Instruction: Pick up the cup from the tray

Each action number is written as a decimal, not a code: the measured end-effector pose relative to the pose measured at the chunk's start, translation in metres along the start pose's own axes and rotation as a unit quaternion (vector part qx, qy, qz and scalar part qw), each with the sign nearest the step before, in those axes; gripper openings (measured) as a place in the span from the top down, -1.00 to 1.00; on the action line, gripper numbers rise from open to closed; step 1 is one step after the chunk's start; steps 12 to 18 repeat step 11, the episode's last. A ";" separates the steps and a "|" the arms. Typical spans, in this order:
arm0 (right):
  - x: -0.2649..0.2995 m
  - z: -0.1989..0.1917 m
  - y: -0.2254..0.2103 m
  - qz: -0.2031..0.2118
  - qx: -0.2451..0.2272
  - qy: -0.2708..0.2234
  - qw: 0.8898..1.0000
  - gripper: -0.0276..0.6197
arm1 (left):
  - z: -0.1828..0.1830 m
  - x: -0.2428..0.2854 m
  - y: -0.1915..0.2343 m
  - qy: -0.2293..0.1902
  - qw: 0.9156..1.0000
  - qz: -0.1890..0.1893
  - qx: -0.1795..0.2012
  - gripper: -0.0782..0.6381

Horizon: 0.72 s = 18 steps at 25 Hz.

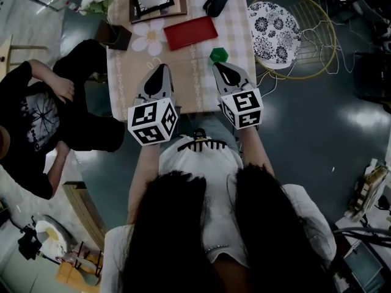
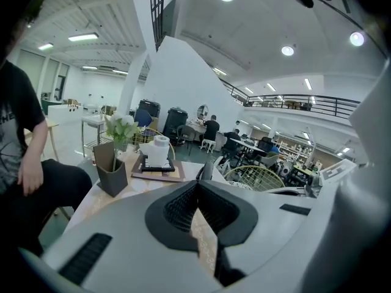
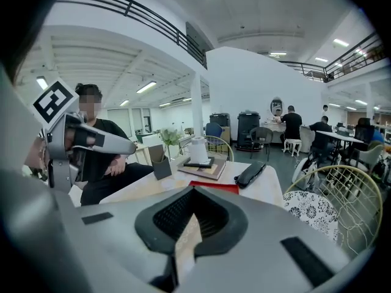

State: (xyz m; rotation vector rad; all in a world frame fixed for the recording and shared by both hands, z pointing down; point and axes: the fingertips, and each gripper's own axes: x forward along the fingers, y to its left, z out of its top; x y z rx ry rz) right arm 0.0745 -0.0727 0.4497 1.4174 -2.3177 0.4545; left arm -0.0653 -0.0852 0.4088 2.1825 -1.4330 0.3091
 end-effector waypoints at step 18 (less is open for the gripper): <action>-0.004 -0.010 0.003 -0.007 0.000 0.015 1.000 0.88 | -0.008 -0.005 -0.001 0.003 1.000 -0.001 0.004 0.76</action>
